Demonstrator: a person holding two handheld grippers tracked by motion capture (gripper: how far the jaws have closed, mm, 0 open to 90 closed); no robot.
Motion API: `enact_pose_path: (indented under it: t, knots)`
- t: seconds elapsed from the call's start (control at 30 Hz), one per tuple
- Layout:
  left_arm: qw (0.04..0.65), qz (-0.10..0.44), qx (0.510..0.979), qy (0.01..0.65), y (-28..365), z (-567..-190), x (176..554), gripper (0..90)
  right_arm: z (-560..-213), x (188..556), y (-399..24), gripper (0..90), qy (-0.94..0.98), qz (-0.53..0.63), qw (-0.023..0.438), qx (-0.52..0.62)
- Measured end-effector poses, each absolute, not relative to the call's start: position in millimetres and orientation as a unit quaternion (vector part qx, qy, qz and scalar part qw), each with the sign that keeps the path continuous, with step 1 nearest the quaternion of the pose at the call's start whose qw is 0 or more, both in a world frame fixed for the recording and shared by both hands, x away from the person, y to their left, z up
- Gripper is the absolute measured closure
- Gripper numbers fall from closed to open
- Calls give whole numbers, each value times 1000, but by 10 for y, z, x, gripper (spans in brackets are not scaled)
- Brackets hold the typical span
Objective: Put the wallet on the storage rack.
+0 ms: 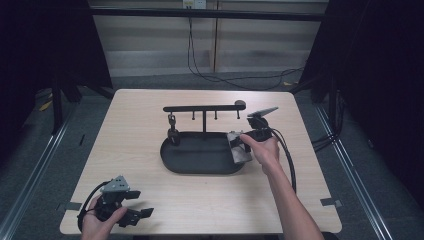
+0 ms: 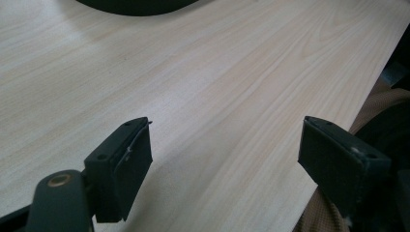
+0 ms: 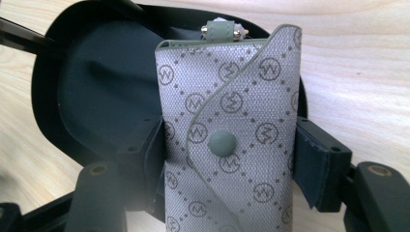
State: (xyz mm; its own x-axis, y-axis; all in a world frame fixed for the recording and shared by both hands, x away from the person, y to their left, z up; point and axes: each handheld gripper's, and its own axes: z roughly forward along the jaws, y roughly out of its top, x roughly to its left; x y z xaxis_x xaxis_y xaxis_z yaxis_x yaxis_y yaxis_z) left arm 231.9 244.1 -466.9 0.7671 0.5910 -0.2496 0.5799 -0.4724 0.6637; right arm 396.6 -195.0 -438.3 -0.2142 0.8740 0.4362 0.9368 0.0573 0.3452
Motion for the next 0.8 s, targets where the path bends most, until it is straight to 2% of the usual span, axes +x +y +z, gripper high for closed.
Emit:
enact_pose_path:
  t: [0.8]
  knots:
    - [381,6,860,339,2434,-4674,2315,192,-4597,4056,-1790,347,-707,-296,55,-640]
